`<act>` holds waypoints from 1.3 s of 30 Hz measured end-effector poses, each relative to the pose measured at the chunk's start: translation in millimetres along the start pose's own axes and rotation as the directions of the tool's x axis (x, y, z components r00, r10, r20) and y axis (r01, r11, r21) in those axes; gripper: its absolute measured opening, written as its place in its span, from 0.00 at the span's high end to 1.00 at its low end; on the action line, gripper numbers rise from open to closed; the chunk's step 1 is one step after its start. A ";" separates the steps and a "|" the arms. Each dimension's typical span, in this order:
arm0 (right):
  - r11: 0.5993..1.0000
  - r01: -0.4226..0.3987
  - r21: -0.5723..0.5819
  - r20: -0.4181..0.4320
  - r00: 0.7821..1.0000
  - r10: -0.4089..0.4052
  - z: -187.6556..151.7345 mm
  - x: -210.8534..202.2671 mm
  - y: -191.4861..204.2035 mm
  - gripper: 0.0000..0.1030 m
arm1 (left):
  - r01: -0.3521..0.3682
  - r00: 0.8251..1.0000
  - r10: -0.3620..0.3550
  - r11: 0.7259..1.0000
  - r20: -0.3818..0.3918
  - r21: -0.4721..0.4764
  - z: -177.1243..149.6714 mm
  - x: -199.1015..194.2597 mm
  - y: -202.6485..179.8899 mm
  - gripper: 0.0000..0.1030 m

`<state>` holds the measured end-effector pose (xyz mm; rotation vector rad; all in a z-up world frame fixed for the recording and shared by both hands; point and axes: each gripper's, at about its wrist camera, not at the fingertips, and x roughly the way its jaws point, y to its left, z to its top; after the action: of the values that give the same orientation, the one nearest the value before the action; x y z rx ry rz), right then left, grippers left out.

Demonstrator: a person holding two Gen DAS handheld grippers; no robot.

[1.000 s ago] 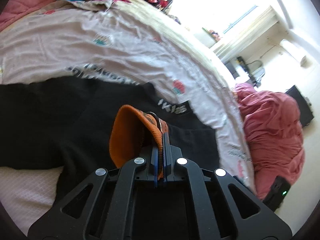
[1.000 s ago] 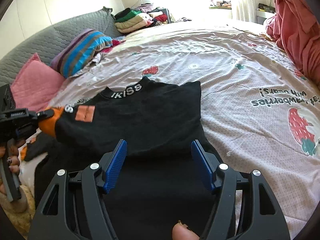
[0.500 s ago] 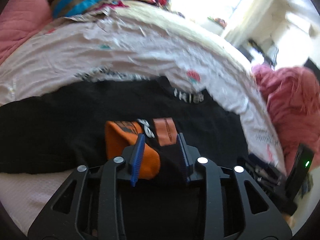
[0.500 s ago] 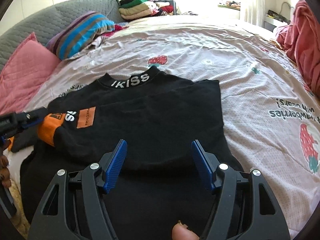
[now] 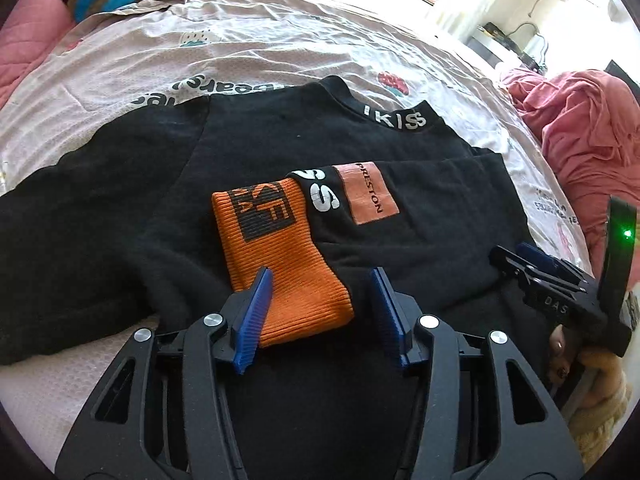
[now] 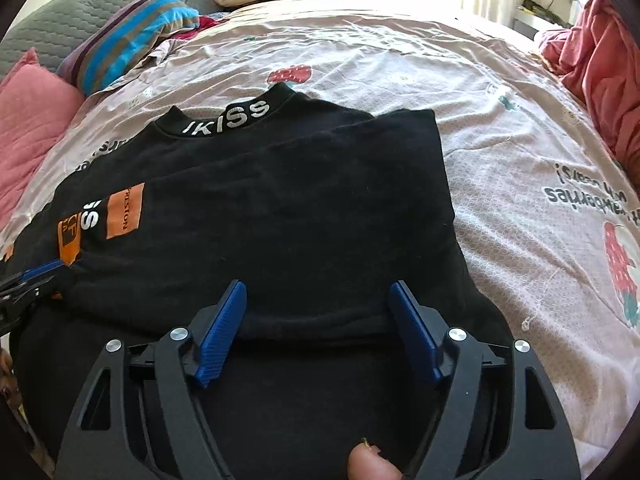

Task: Fold small clothes
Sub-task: 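Lay the cuff on the shirt body and open the left gripper, then move the left gripper to the other sleeve's orange cuff and grasp it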

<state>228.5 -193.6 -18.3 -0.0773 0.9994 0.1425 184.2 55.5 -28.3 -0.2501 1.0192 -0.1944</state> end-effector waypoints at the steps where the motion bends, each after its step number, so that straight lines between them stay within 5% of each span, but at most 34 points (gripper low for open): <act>1: 1.000 -0.002 0.005 0.005 1.000 0.002 0.4 -2.2 1.2 0.28 | 0.001 1.000 -0.001 1.000 -0.001 0.001 0.3 -1.2 -0.4 0.54; 14: 0.998 -0.064 -0.011 0.150 0.987 0.065 7.0 -58.1 41.9 0.06 | -0.005 0.995 0.009 0.999 0.099 -0.040 0.9 -49.8 11.0 0.32; 23: 0.990 -0.122 -0.075 0.186 0.973 0.134 16.8 -71.6 80.1 0.05 | -0.076 0.981 0.096 0.989 0.168 -0.124 -2.7 -86.9 40.0 0.11; 39: 0.943 -0.241 -0.230 0.185 0.940 0.285 22.0 -76.1 160.9 0.05 | -0.176 0.942 0.265 0.913 0.207 -0.369 -37.1 -133.6 128.7 0.09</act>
<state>181.3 -38.1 57.7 -0.1128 0.7705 0.4920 89.7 210.8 23.9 -0.4638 0.8138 0.2251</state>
